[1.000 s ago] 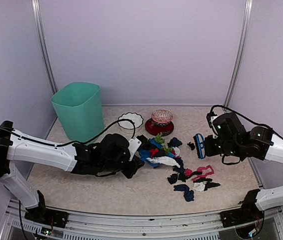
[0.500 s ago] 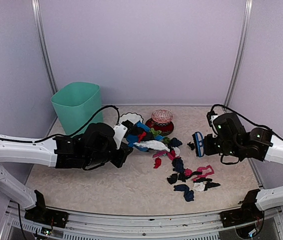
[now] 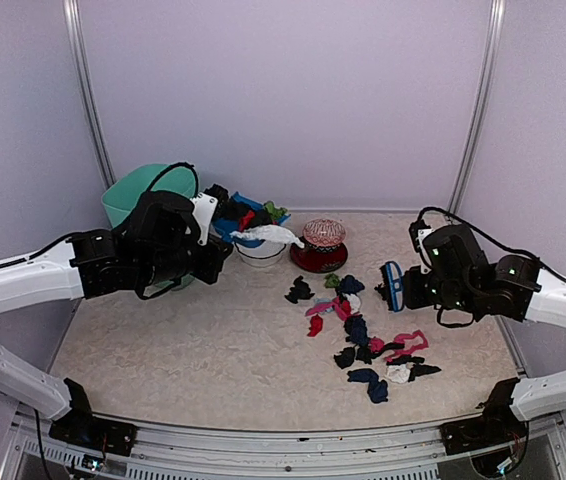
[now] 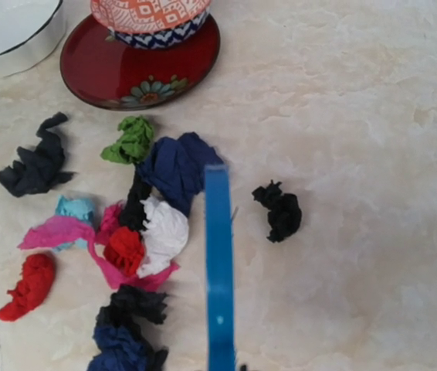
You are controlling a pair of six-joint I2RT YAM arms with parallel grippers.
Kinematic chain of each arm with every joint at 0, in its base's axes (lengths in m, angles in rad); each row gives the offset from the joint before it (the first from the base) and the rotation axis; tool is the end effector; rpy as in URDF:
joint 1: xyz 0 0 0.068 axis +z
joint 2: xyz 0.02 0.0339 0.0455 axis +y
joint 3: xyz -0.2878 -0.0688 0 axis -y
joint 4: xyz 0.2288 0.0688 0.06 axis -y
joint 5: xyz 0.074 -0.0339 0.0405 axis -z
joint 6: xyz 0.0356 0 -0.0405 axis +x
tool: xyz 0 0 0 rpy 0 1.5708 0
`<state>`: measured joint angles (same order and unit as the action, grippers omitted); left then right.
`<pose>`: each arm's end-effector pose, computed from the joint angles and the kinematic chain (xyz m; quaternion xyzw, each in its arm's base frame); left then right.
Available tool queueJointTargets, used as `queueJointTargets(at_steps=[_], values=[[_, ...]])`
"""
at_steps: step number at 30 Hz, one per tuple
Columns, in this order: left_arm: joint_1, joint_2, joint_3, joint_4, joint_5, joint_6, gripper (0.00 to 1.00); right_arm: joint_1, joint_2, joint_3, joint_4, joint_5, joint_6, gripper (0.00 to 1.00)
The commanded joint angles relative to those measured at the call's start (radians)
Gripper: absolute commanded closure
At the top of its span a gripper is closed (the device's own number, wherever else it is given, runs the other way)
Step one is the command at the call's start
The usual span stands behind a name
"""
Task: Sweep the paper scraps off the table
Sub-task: Dump the paper scraps in the dustpan into the trash bin.
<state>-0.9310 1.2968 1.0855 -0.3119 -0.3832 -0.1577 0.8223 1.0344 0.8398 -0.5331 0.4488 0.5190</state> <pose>0.1725 -0.2096 0.3478 0.2323 0.8232 -0.1132 0.5054 0.1394 0.1274 0.3049 -0.0444 0.8931 0.0889 0.4387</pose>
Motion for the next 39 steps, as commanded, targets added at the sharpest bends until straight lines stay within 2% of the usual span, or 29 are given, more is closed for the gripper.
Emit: queueJointTargets(at_steps=[1, 7, 13, 27, 39], values=[[0.060, -0.030, 0.083, -0.070, 0.011, 0.010, 1.00, -0.009, 0.015, 0.004, 0.026, -0.003, -0.007, 1.00], [0.143, -0.046, 0.175, -0.139, 0.042, -0.027, 1.00, -0.009, 0.035, 0.019, 0.023, -0.002, -0.013, 1.00], [0.271, -0.053, 0.220, -0.181, 0.150, -0.089, 1.00, -0.010, 0.058, 0.027, 0.028, -0.008, -0.014, 1.00], [0.577, -0.033, 0.231, -0.158, 0.553, -0.269, 1.00, -0.011, 0.068, 0.038, 0.019, -0.008, -0.020, 1.00], [0.743, 0.017, 0.226, -0.064, 0.906, -0.456, 1.00, -0.012, 0.067, 0.032, 0.016, -0.007, -0.001, 1.00]])
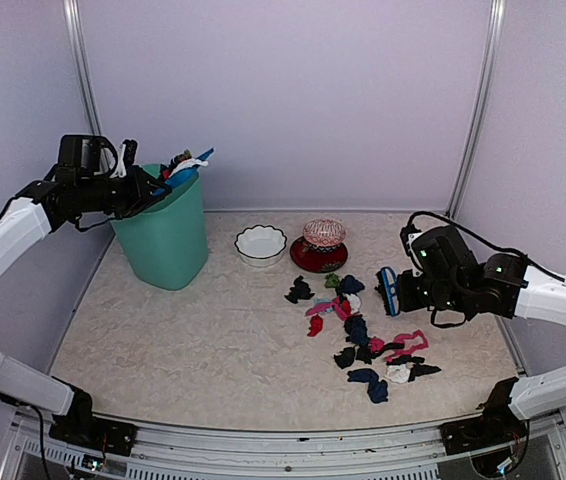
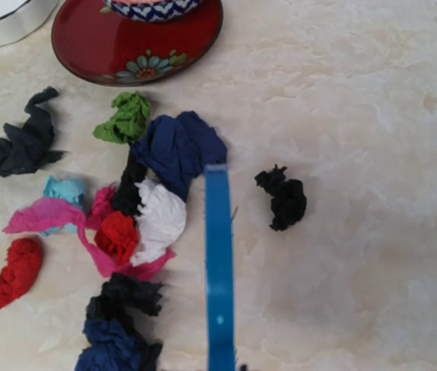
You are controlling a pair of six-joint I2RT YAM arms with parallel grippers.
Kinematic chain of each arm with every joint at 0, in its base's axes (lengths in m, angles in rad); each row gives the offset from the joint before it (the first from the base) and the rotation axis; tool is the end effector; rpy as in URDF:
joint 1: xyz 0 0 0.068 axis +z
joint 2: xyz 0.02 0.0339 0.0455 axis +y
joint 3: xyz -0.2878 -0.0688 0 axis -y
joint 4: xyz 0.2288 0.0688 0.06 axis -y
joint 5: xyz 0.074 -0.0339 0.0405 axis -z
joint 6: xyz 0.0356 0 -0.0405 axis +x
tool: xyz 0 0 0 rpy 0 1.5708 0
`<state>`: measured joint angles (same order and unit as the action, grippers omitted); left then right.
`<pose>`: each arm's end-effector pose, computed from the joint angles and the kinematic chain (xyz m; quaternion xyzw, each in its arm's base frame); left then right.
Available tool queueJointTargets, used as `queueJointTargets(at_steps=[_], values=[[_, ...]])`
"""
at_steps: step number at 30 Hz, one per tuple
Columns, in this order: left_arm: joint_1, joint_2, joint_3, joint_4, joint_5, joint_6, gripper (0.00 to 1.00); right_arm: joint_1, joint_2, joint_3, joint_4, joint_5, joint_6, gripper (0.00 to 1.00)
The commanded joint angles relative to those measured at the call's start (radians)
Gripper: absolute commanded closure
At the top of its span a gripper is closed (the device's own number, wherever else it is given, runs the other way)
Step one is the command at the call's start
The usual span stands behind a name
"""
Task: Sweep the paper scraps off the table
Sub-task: Dump the paper scraps in the dustpan into the trash bin.
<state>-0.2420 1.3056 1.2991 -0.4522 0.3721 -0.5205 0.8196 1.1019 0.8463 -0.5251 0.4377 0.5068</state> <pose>0.2589 -0.0772 0.4023 -0.0192 0.8402 -0.3388 0.4230 0.1489 0.1373 0.2957 -0.0578 0.9030 0.0734 0.4194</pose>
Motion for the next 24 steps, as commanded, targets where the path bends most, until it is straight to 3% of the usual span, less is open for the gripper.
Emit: queueJointTargets(at_steps=[1, 7, 13, 21, 24], values=[[0.064, 0.006, 0.004, 0.089, 0.167, -0.113, 1.00, -0.010, -0.004, 0.023, 0.008, 0.004, 0.015, 1.00], [0.147, -0.017, -0.089, 0.282, 0.322, -0.310, 1.00, -0.010, -0.041, -0.002, 0.014, -0.002, 0.042, 1.00], [0.208, -0.040, -0.237, 0.595, 0.439, -0.637, 1.00, -0.010, -0.062, -0.008, 0.022, -0.003, 0.047, 1.00], [0.221, -0.040, -0.345, 0.934, 0.470, -1.035, 1.00, -0.013, -0.078, -0.035, 0.032, 0.000, 0.049, 1.00], [0.224, -0.042, -0.355, 0.986, 0.455, -1.115, 1.00, -0.014, -0.082, -0.041, 0.037, -0.002, 0.049, 1.00]])
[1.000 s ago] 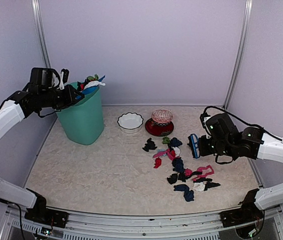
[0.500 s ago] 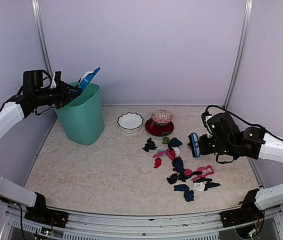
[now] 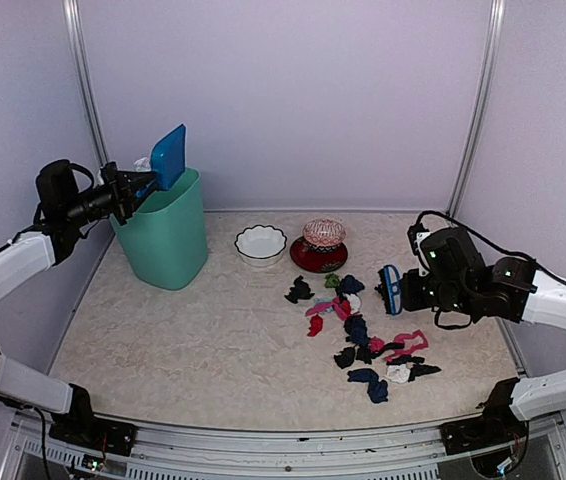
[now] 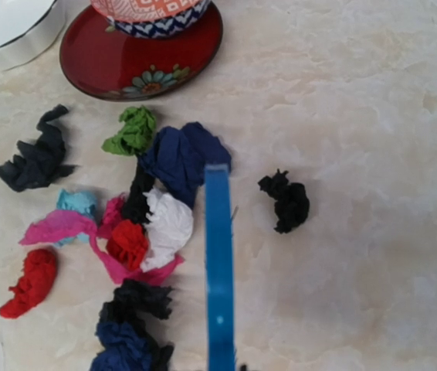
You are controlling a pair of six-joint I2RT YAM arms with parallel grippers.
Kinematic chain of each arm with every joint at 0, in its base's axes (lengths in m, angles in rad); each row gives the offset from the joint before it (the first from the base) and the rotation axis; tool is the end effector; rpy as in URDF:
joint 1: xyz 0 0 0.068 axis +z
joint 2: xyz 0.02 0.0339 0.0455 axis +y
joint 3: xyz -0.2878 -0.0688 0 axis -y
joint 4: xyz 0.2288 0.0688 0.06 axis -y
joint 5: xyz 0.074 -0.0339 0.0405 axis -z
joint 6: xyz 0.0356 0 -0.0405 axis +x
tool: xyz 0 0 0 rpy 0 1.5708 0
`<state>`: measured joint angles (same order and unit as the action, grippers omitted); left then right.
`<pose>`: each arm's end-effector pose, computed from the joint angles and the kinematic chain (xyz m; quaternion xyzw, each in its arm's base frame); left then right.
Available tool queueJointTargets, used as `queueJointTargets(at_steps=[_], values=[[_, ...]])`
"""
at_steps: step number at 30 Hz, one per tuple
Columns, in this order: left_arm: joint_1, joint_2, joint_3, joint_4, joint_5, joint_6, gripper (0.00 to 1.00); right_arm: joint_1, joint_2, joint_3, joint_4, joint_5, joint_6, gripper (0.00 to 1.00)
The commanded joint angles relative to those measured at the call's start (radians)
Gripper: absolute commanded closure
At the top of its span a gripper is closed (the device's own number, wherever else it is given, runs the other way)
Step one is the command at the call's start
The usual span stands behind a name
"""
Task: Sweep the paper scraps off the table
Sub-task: Dump the paper scraps in the dustpan into the trash bin.
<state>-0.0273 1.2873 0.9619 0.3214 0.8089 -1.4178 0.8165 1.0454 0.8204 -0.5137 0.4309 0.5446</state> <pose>0.2732 -0.0332 0.3731 -0.2040 0.6781 -0.6382 0.3023 0.1414 0.1288 0.2983 -0.0355 0.8970 0.0964 0.4299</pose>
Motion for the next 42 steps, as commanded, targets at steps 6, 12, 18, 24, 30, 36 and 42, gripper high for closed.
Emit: queueJointTargets(at_steps=[6, 12, 18, 24, 30, 36, 42], values=[[0.009, -0.041, -0.013, 0.260, -0.009, -0.271, 1.00, -0.015, -0.032, -0.022, 0.026, 0.004, 0.009, 1.00], [0.006, -0.050, 0.006, 0.245, -0.003, -0.249, 1.00, -0.019, -0.042, -0.030, 0.032, 0.002, 0.009, 1.00], [-0.008, -0.066, 0.068, 0.156, -0.012, -0.179, 1.00, -0.022, -0.044, -0.032, 0.033, 0.000, 0.007, 1.00], [-0.024, -0.067, 0.077, 0.136, -0.016, -0.165, 1.00, -0.023, -0.043, -0.030, 0.032, -0.006, 0.005, 1.00], [-0.048, -0.053, 0.089, 0.139, -0.010, -0.150, 1.00, -0.025, -0.044, -0.024, 0.026, -0.005, 0.004, 1.00], [-0.062, -0.050, 0.137, 0.062, -0.005, -0.074, 1.00, -0.027, -0.045, -0.023, 0.024, -0.007, 0.005, 1.00], [-0.071, -0.047, 0.203, -0.052, -0.003, 0.038, 1.00, -0.027, -0.041, -0.021, 0.024, -0.007, 0.002, 1.00]])
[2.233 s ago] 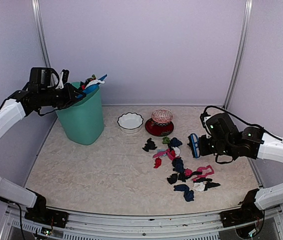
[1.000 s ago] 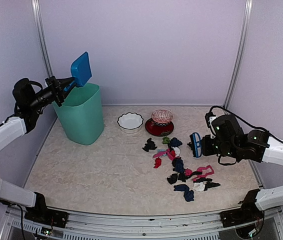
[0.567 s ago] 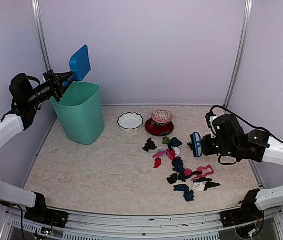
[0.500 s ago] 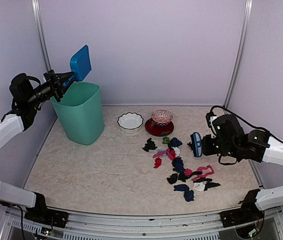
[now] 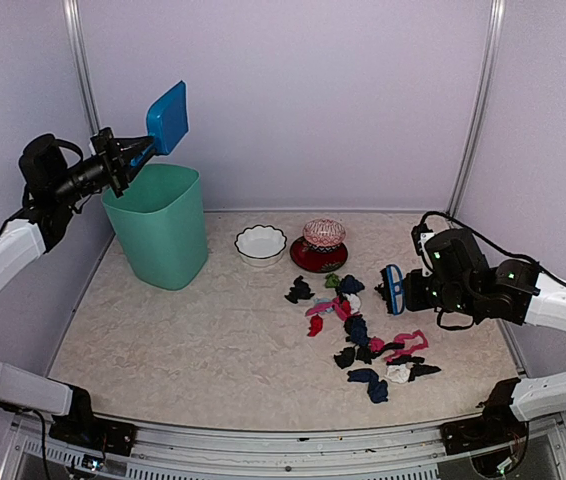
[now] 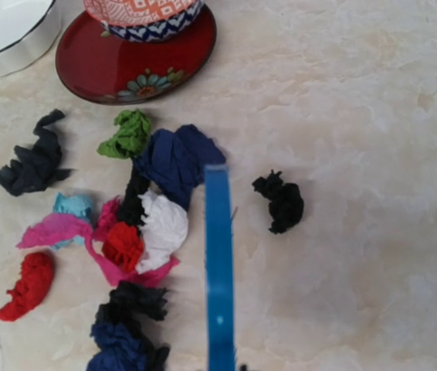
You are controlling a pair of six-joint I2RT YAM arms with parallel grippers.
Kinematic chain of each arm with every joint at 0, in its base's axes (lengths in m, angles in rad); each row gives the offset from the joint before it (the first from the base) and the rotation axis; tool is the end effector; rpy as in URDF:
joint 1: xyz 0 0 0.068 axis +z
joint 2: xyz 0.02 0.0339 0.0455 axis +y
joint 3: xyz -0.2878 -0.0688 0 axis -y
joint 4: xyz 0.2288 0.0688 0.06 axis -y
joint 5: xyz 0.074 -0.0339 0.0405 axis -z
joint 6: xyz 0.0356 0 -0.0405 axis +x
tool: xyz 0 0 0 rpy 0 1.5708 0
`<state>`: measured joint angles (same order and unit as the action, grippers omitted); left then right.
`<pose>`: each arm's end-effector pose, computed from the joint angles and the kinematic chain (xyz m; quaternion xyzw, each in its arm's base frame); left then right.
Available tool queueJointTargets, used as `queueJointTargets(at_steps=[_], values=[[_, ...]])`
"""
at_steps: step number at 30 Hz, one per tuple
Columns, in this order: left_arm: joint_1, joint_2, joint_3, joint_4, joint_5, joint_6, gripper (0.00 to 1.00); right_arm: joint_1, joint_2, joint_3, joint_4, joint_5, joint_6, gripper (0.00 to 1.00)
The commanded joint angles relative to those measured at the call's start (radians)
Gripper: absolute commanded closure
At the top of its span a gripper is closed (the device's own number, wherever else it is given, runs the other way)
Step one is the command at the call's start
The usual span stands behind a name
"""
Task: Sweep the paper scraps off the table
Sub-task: Dump the paper scraps in the dustpan into the trash bin, then sweep the paper scraps at the center of the board.
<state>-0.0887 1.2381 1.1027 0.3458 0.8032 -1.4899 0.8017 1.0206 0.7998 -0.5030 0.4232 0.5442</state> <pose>0.2541 -0.0483 0.4347 -0.1409 0.6385 -0.6811 0.3295 0.1396 0.1232 0.2968 -0.0288 0.8950 0.1007 0.4335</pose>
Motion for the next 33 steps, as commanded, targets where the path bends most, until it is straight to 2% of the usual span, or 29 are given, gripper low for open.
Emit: queueJointTargets(at_steps=[1, 15, 19, 25, 30, 33], values=[[-0.009, 0.000, 0.071, -0.096, 0.003, 0.129, 1.00, -0.012, -0.016, -0.001, 0.015, 0.000, 0.003, 1.00], [0.012, 0.005, 0.130, -0.271, 0.006, 0.297, 1.00, -0.013, -0.029, -0.016, 0.014, -0.004, 0.006, 1.00], [-0.002, 0.010, 0.158, -0.384, -0.024, 0.423, 1.00, -0.013, -0.035, -0.019, 0.004, -0.011, 0.011, 1.00], [-0.110, 0.007, 0.242, -0.608, -0.136, 0.684, 1.00, -0.015, -0.043, 0.004, -0.003, -0.049, 0.004, 1.00], [-0.243, -0.008, 0.252, -0.705, -0.228, 0.839, 1.00, -0.015, -0.036, 0.032, 0.058, -0.136, -0.012, 1.00], [-0.323, -0.021, 0.254, -0.763, -0.331, 0.911, 1.00, -0.015, -0.008, 0.049, 0.130, -0.197, 0.000, 1.00]])
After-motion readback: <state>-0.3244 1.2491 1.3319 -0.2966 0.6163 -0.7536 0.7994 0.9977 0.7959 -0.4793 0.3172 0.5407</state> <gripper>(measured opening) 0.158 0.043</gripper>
